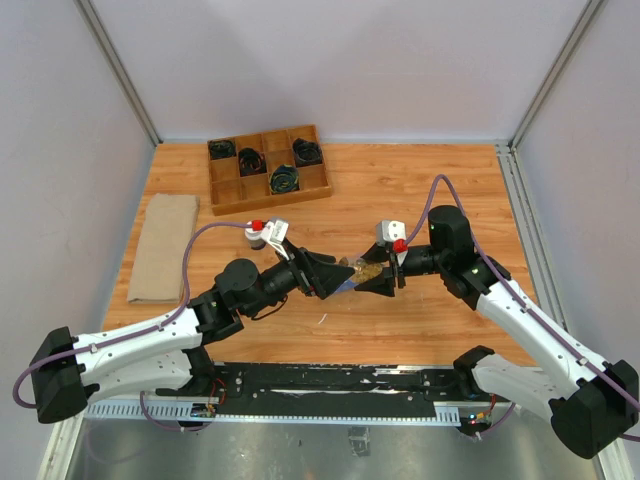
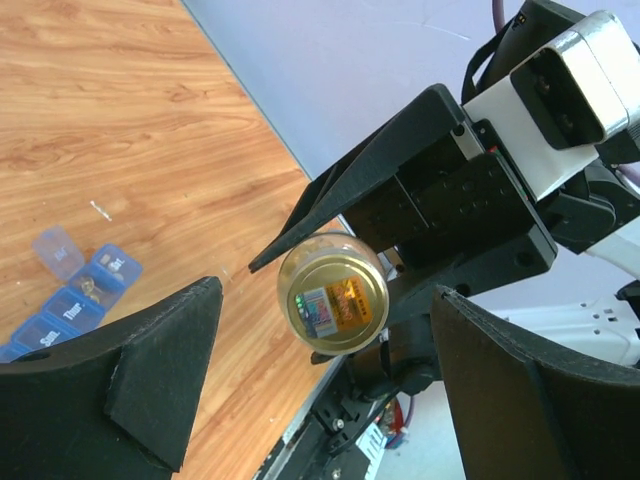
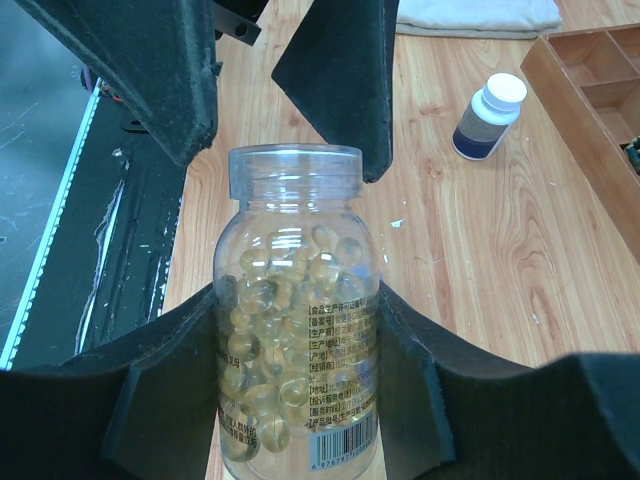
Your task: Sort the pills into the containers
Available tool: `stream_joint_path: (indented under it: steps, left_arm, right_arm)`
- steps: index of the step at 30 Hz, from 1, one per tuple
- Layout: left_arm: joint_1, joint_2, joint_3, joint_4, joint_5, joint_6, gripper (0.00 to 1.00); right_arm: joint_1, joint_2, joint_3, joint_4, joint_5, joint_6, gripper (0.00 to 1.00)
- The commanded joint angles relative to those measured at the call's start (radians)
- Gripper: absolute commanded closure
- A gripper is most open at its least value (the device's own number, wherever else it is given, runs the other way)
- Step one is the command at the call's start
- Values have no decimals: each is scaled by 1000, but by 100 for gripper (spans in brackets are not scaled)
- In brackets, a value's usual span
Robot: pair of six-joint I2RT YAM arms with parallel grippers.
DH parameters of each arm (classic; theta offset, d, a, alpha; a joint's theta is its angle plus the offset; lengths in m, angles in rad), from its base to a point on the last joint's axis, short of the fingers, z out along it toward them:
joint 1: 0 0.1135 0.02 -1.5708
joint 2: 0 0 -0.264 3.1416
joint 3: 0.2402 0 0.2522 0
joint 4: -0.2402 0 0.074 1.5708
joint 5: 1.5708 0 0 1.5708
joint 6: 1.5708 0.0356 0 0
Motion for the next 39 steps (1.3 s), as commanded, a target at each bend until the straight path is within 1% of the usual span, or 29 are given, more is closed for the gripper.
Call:
stream_joint_path:
  steps: [1,7,13,17,20,22,23,24,25,26,27,28,29,32,35,37,39]
  left_arm:
    - [-11,31,63,14,-15,-11,13]
    - [-15,67,89,8,2,-9,23]
    - [-22,87,122,-61,-16,9,35]
    - [-26,92,132,-85,-17,18,47]
    - [-27,97,138,-97,-13,23,67]
    - [-29,98,141,-106,-13,31,80]
    - [-28,96,141,-111,-19,35,87]
    - [-27,93,139,-117,-27,39,92]
    - [-28,88,136,-125,-42,42,97]
    - [-27,83,134,-133,-59,43,99]
    - [-27,77,128,-138,-74,48,100]
    - [-26,71,122,-145,-91,58,100]
    - [-26,64,118,-159,-117,68,100]
    - [-21,52,108,-214,-203,113,100]
    - [24,32,88,-296,-266,134,100]
    - [67,19,96,-400,-317,163,100]
    - [112,27,117,-548,-369,188,100]
  right_arm:
    - [-4,-5,17,19,-7,6,97]
    - [-4,-7,18,19,-4,6,96]
    - [-5,-7,18,19,0,5,96]
    - [-4,-5,18,19,2,4,96]
    - [-4,-4,17,21,2,4,93]
    - [-4,-5,16,21,2,5,88]
    - [-4,-5,15,21,1,5,81]
    - [-4,-7,15,20,-1,2,71]
    - [-4,-9,13,21,-1,1,57]
    - [-4,-10,11,22,-1,0,39]
    - [-4,-12,10,22,-3,0,19]
    - [-4,-12,9,22,-2,1,2]
    - [-5,-12,10,22,0,1,1]
    - [-11,-15,9,22,-7,2,1]
    - [-25,-24,9,22,-16,2,1]
    - [-37,-29,8,24,-20,6,1]
    - [-43,-32,3,38,-20,13,1]
